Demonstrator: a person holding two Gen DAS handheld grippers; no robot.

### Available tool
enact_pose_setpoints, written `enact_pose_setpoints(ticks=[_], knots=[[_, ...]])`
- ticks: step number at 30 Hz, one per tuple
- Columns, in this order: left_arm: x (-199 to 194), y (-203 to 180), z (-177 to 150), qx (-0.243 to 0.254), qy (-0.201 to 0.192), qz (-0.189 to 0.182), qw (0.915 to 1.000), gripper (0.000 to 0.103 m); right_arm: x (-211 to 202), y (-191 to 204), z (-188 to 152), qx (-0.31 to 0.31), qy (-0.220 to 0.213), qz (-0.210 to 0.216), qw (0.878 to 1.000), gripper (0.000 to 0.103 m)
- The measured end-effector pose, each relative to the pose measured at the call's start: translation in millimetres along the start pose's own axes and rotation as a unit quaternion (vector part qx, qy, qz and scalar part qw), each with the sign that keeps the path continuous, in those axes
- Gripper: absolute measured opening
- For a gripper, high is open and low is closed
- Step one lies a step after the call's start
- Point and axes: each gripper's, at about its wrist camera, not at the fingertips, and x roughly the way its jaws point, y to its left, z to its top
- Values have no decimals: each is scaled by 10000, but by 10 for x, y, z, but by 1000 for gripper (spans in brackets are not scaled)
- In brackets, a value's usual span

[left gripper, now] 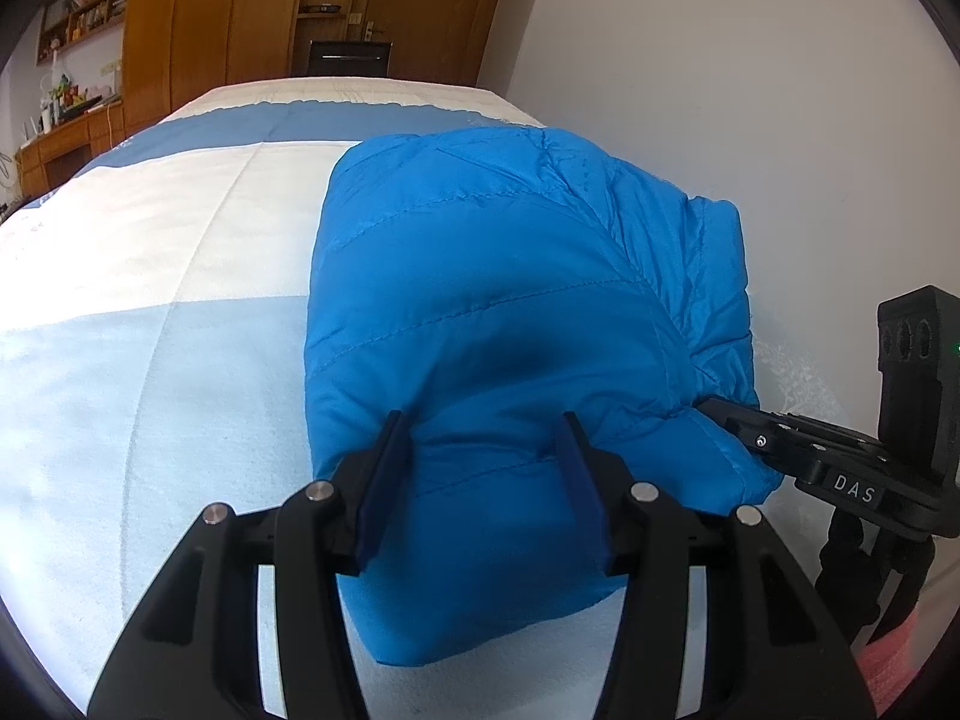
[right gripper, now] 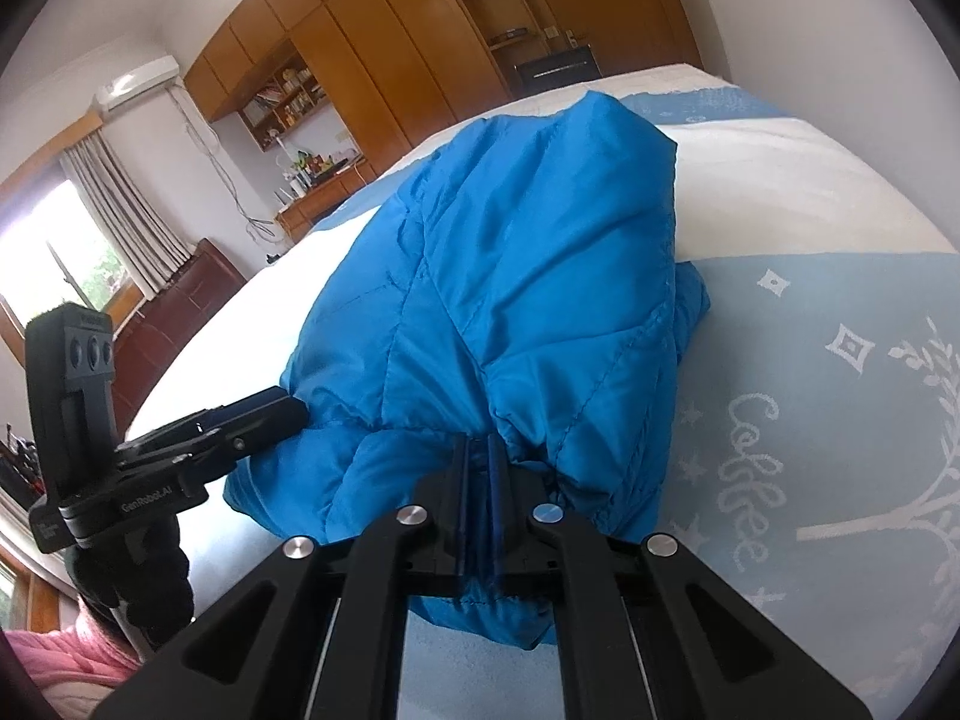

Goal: Fold large clothes

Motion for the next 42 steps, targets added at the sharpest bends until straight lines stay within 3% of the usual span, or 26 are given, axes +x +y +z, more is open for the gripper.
enact_pose_setpoints(ticks=[7, 16, 18, 20, 22, 24, 30, 35, 42], knots=[[-106, 91, 68, -195, 78, -177, 9996, 50, -104, 70, 78, -16, -15, 48, 10000, 7], [-376, 224, 147, -266, -226, 161, 9993, 55, -389, 89, 238, -8, -277, 190, 9994, 17], [-421, 227, 155, -239, -275, 189, 9992, 56, -466, 89, 274, -55, -397, 48, 9992, 25], [-475, 225, 161, -204, -306, 201, 9991, 57, -535, 80, 306, -72, -492, -25, 9988, 26], [-530, 230, 180, -152, -354, 210, 9990, 63, -583, 62, 337, -61, -520, -81, 9986, 34], [-551, 227, 218, -128, -398, 205, 9989, 69, -625, 33, 355, 1, -535, -156, 9984, 61], [-536, 247, 308, -79, -358, 57, 9993, 82, -563, -163, 451, 362, -333, 94, 9987, 84], [-390, 300, 342, -22, -151, -124, 9998, 87, -339, -373, 493, 691, -12, 607, 9958, 93], [-38, 513, 344, -176, 346, -406, 9984, 89, 22, -636, 523, 963, 417, 800, 9913, 99]])
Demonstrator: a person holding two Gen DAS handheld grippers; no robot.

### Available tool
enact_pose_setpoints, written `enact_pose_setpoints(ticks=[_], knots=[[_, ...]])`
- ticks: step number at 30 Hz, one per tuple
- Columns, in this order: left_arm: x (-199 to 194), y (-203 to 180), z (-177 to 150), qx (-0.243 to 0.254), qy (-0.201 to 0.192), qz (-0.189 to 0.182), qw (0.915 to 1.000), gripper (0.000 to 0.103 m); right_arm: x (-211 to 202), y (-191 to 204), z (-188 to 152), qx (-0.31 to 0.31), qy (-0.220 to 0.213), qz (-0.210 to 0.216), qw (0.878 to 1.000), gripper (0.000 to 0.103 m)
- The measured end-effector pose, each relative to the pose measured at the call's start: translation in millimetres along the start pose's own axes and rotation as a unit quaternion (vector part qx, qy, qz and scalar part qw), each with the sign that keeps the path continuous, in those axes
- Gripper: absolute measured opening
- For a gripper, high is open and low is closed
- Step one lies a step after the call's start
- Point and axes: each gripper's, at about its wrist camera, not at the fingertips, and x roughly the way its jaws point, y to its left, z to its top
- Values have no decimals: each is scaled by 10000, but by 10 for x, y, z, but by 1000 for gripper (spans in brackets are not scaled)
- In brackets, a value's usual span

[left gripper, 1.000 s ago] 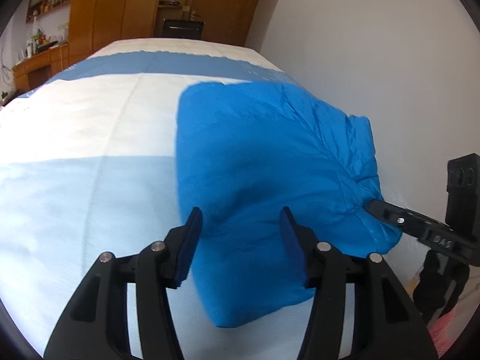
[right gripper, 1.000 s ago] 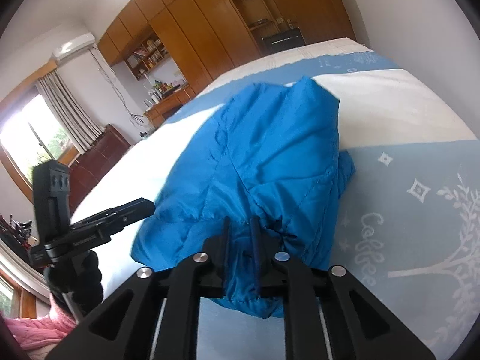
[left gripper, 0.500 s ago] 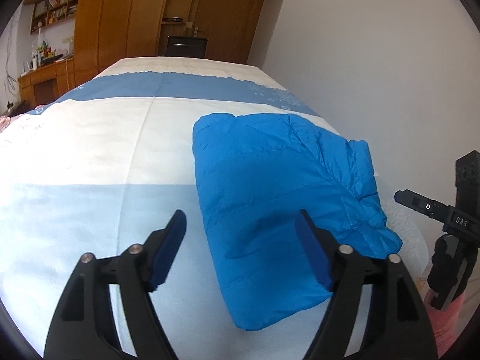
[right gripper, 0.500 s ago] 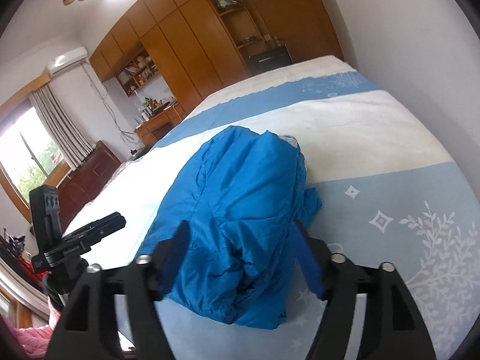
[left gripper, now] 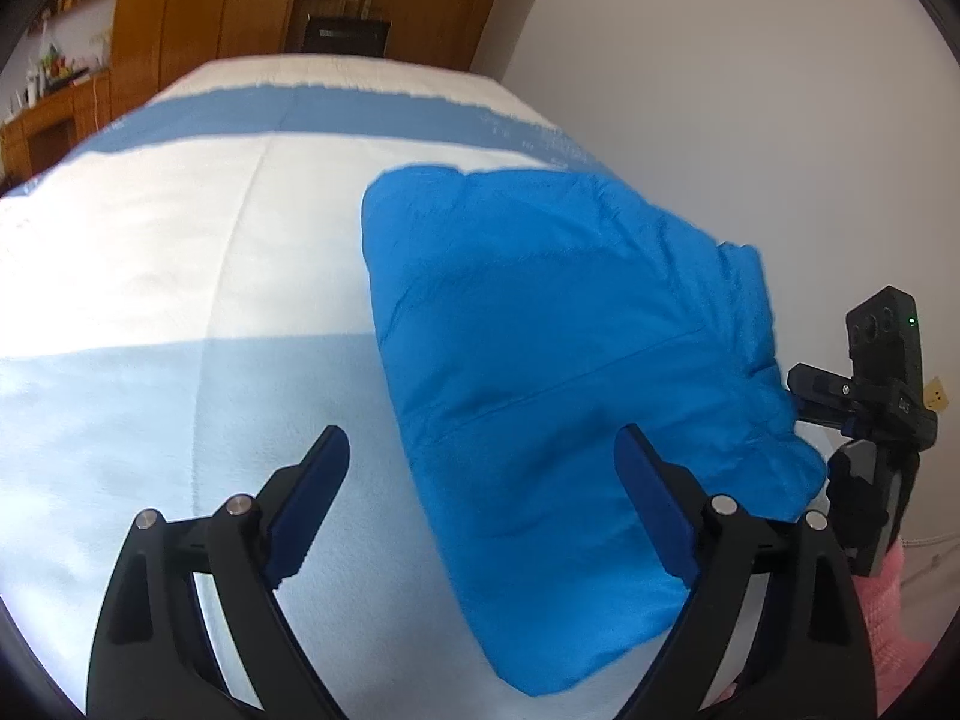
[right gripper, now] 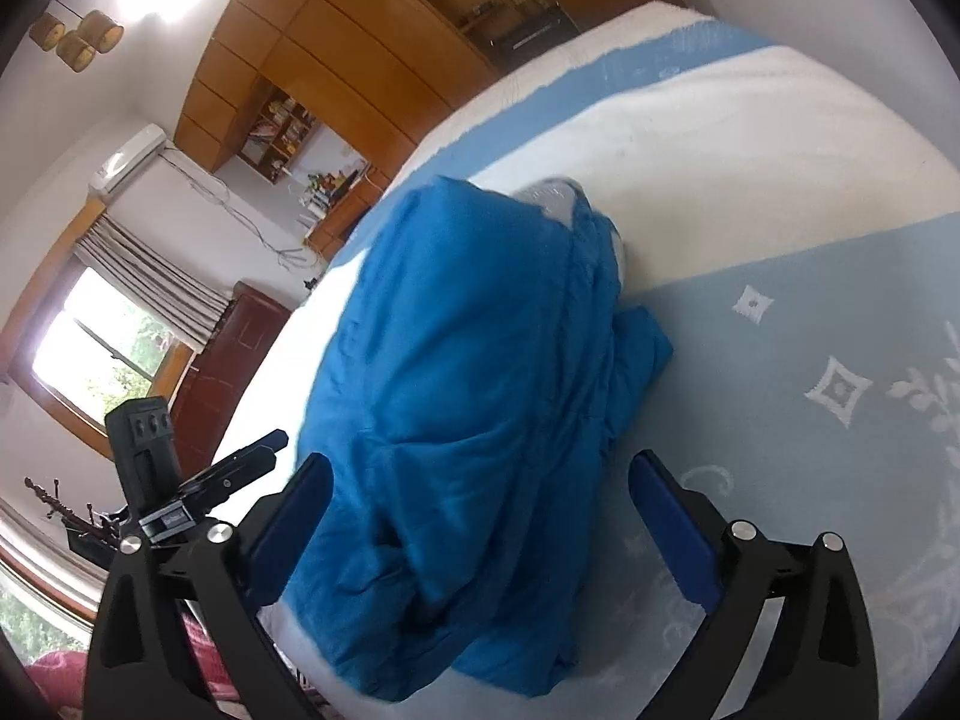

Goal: Fold large clothes

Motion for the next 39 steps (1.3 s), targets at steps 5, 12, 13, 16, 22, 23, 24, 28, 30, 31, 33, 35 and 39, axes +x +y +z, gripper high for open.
enact_pose_setpoints(ticks=[5, 12, 13, 16, 22, 23, 24, 28, 30, 31, 33, 35, 39], knots=[[263, 177, 30, -190, 418, -480, 9978, 90, 190, -159, 67, 212, 308, 233, 9990, 99], [499, 265, 101, -226, 674, -1212, 9901, 93, 371, -310, 144, 378, 628, 664, 9951, 99], [526, 268, 108, -216, 694, -1295, 9889, 95, 404, -331, 151, 403, 679, 733, 9942, 99], [636, 254, 139, -132, 769, -1500, 9856, 100, 466, -320, 164, 312, 727, 851, 9932, 99], [693, 219, 128, -5, 763, -1684, 9828, 101, 627, -215, 202, 49, 847, 993, 9914, 100], [696, 210, 122, 2, 739, -1700, 9827, 101, 637, -180, 204, -1, 826, 997, 9916, 100], [698, 210, 129, 11, 708, -1696, 9830, 100, 649, -158, 209, -51, 784, 1005, 9918, 94], [567, 113, 79, 225, 426, -1523, 9872, 87, 615, -106, 201, -155, 590, 1260, 9902, 69], [501, 90, 73, 247, 333, -1504, 9878, 82, 580, -74, 193, -210, 509, 1252, 9906, 62], [474, 85, 79, 253, 292, -1490, 9881, 79, 558, -52, 193, -240, 475, 1243, 9908, 61], [412, 69, 72, 284, 215, -1461, 9886, 76, 518, -2, 183, -343, 423, 1206, 9912, 58], [342, 57, 72, 333, 110, -1414, 9893, 75, 480, 88, 199, -477, 373, 1178, 9912, 57], [190, 30, 107, 374, -153, -1263, 9912, 74, 489, 307, 229, -773, 321, 1148, 9899, 57]])
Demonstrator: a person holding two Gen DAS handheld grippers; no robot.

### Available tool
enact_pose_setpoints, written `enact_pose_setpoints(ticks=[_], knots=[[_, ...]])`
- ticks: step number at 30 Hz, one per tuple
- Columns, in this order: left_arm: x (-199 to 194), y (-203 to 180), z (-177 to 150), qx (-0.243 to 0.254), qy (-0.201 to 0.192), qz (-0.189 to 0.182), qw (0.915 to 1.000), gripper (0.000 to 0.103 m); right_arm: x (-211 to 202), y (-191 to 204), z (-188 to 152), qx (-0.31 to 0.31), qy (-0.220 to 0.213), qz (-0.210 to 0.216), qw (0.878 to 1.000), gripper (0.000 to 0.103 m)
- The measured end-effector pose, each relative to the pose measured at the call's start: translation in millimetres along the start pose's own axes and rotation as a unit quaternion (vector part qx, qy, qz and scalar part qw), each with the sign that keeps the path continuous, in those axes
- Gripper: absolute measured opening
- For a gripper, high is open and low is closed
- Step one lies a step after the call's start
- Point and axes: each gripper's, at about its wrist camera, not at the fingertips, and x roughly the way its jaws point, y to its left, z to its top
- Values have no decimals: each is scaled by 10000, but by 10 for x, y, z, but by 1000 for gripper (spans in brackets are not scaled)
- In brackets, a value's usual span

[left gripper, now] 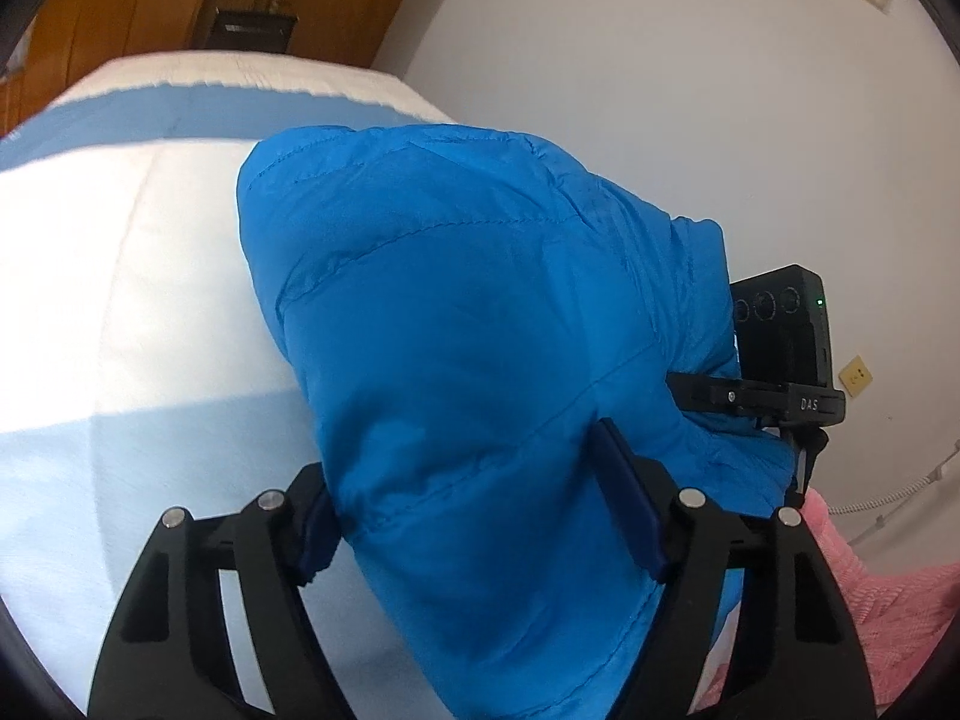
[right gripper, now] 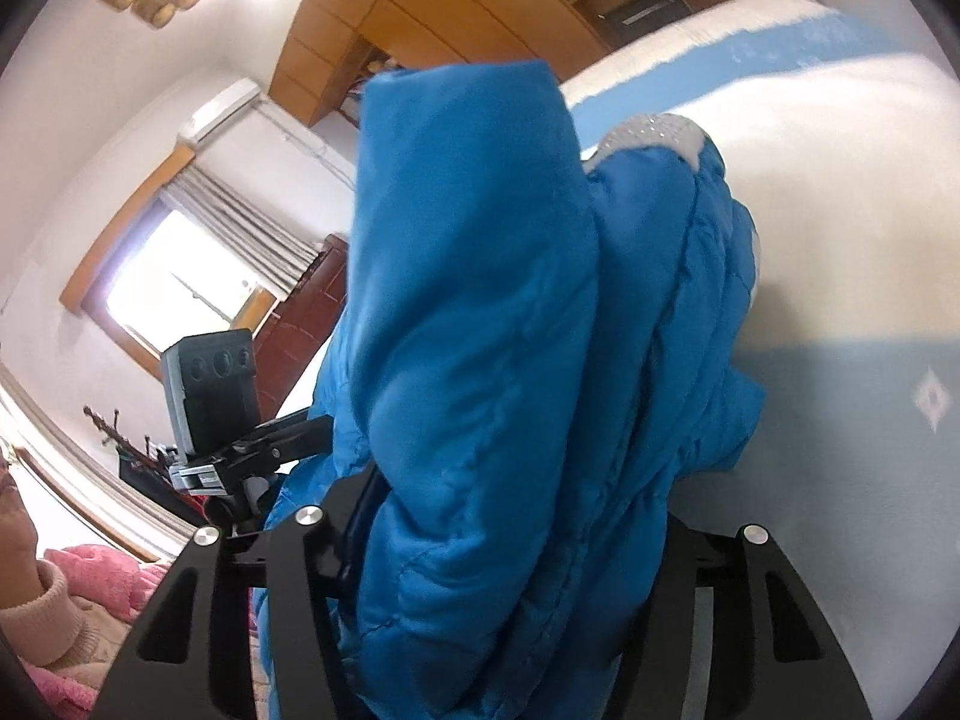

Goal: Fold large clothes

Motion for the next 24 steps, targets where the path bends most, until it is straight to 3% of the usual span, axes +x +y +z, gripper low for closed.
enact_pose_setpoints(ticks=[6, 13, 20, 24], knots=[[-280, 110, 205, 67, -405, 325, 9986, 74, 203, 227, 397, -396, 82, 139, 9991, 57], [-368, 488, 488, -161, -644, 685, 9954, 74, 831, 378, 1030, -630, 442, 259, 9967, 57], [-368, 1043, 689, -501, -779, 904, 9916, 74, 1411, 264, 1402, -587, 795, 439, 9941, 57], [-257, 1325, 646, -770, -666, 954, 9902, 74, 1633, -31, 1397, -348, 1016, 424, 9933, 58]])
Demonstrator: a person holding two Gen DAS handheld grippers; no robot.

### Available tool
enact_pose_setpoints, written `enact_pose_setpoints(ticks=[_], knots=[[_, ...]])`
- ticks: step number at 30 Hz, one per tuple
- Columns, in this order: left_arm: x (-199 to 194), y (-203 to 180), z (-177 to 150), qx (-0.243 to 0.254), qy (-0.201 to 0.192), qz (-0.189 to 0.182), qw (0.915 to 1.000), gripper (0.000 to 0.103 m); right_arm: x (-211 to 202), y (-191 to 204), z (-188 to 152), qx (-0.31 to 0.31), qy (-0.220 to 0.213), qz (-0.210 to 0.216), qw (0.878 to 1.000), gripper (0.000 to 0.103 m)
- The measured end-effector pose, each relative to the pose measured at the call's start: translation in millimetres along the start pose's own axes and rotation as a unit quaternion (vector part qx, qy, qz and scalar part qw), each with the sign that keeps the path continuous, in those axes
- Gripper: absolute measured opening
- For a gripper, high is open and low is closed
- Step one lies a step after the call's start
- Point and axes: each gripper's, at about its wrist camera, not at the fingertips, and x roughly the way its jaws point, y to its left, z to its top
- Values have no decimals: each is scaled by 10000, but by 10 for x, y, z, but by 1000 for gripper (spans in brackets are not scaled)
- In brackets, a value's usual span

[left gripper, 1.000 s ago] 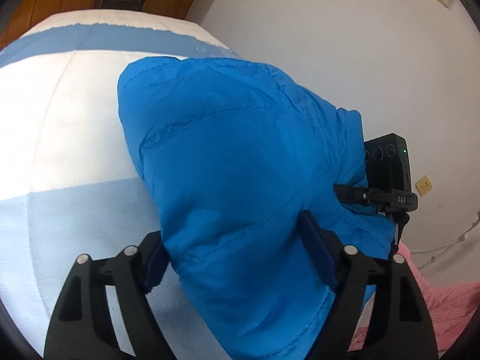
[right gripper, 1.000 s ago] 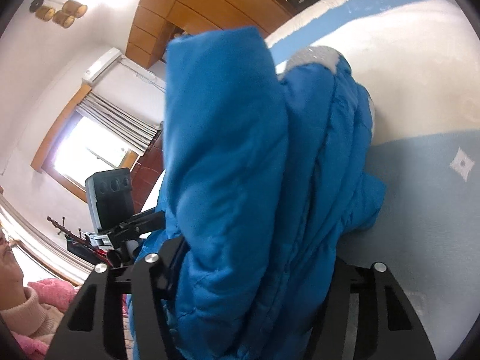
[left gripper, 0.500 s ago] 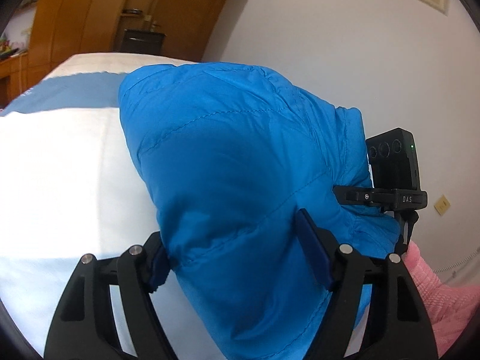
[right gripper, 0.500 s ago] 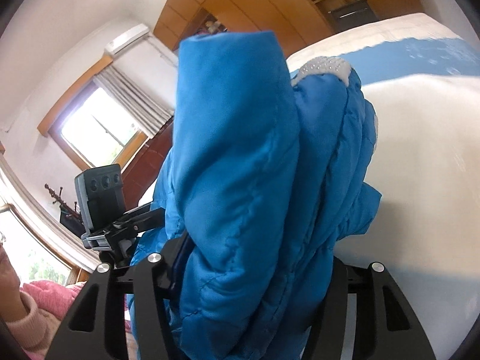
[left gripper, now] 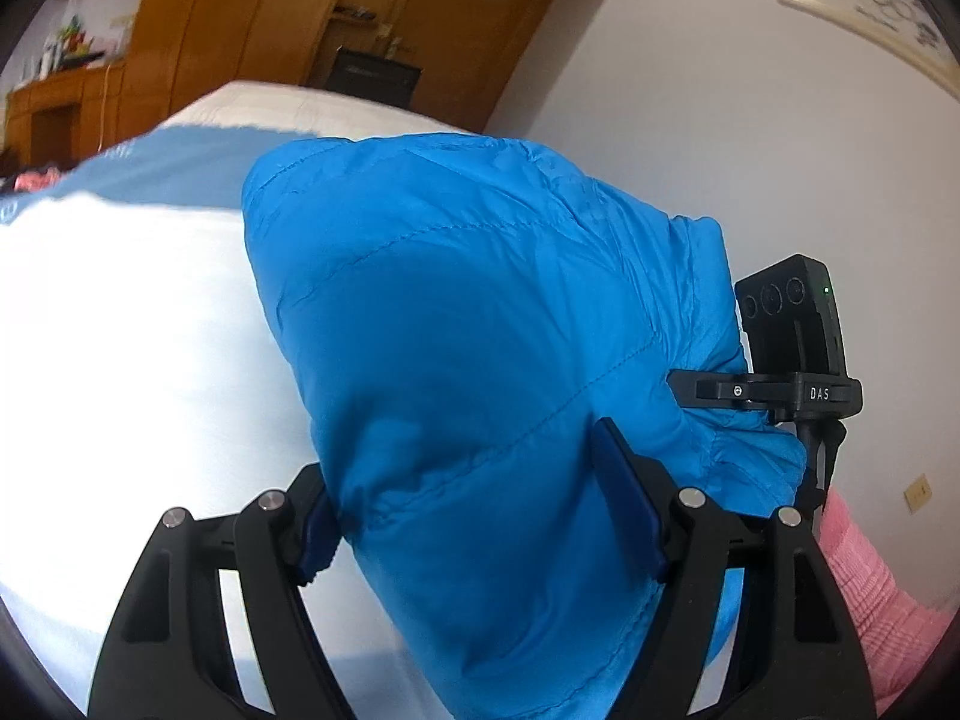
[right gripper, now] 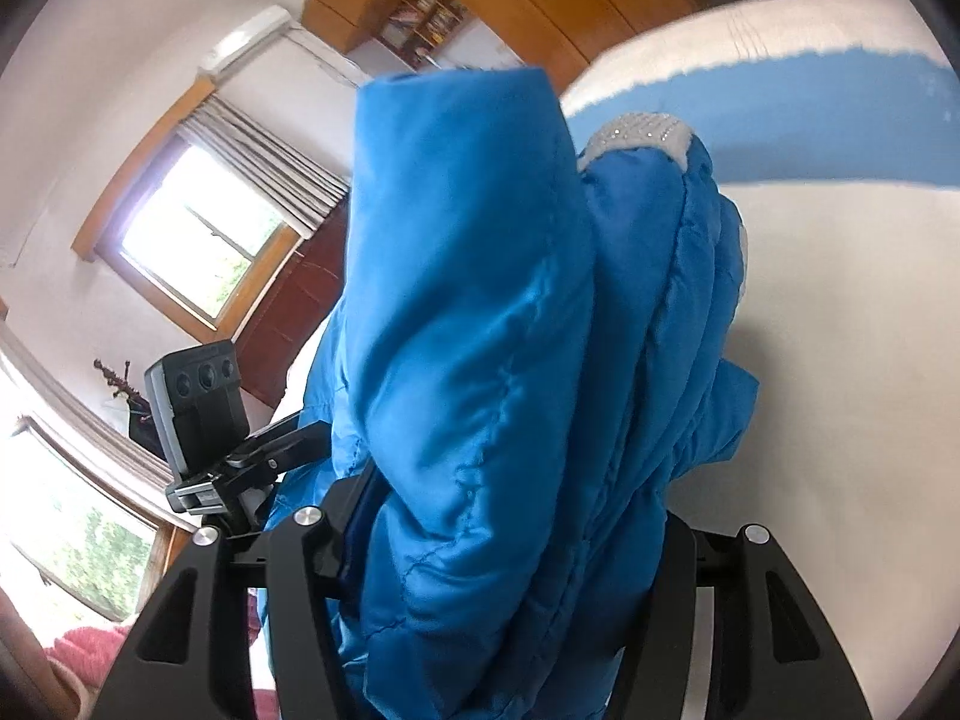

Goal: Fold large clothes

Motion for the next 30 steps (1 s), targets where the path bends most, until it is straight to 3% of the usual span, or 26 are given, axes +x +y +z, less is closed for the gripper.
enact_pose_setpoints(ticks=[3, 5, 8, 13, 20, 26, 29, 30], knots=[[131, 228, -58, -112, 152, 59, 9998, 75, 149, -254, -55, 304, 94, 2, 9995, 62], [180, 235, -90, -16, 114, 46, 9999, 77, 197, -387, -123, 556, 49, 235, 9982, 65], [165, 164, -133, 75, 114, 176, 9998, 78, 173, -376, -175, 648, 28, 207, 9977, 67], [18, 124, -155, 76, 231, 463, 9986, 82, 92, -79, -188, 535, 92, -346, 9979, 76], [-473, -169, -499, 778, 42, 1059, 9913, 86, -203, 410, -465, -59, 19, -1384, 9904, 78], [-433, -132, -543, 549, 70, 1146, 9919, 87, -383, 660, -761, -210, -106, -1956, 9804, 78], [-278, -61, -559, 476, 188, 1155, 9920, 86, -331, 677, -942, -153, -71, -2216, 9750, 78], [-126, 34, -426, 472, 206, 1147, 9921, 87, -304, 636, -982, -134, -70, -2333, 9723, 78]])
